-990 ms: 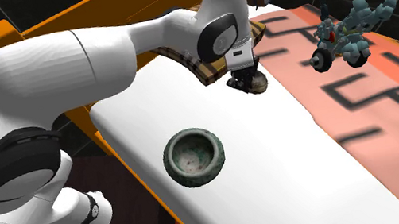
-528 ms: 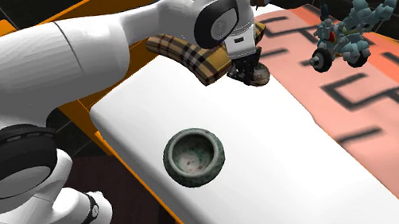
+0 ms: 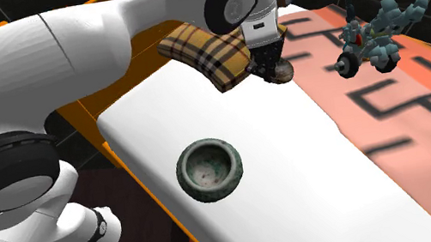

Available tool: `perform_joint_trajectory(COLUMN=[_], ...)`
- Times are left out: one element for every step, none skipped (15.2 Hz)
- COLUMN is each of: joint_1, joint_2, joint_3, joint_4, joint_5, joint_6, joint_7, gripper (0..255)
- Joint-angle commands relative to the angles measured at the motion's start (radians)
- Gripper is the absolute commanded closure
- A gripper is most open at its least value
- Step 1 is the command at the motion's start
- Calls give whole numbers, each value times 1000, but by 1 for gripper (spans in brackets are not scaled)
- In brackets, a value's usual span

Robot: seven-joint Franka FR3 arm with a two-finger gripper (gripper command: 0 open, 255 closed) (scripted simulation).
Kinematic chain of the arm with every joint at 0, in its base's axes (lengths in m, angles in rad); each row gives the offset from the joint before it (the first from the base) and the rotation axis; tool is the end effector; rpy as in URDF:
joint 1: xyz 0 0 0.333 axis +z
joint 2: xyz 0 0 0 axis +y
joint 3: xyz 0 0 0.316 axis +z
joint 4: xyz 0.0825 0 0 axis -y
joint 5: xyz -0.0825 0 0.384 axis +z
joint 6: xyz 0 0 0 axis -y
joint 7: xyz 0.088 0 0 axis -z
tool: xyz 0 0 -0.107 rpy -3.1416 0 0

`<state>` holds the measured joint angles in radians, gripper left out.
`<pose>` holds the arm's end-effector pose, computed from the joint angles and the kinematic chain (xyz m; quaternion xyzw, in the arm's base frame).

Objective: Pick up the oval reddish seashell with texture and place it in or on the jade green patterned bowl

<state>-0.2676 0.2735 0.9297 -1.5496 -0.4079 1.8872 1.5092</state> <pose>0.5534 0.3145 0.5607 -0.9155 0.3822 -0.1209 0.0352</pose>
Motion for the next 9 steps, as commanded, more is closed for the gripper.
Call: perform_joint_trajectory(joint_1=[9,-40,-89,-134,-171,-196,-212,-213,-209], joint_2=[8,-50,-111,-175,-243,-310,-376,-436,-492], joint_3=[-1,12,23,28,26,13,-8,-39,-73], joint_4=[31,-27,-82,-134,-184,-230,-275,-316,-356], joint_5=[-5,44,98,158,222,288,352,408,457], joint_6=[-25,0,24,45,64,79,89,95,97], joint_7=[-2,-30,-65,-105,-152,-202,-253,-301,-345], gripper=[255,255,255,255,255,255,255,255,255])
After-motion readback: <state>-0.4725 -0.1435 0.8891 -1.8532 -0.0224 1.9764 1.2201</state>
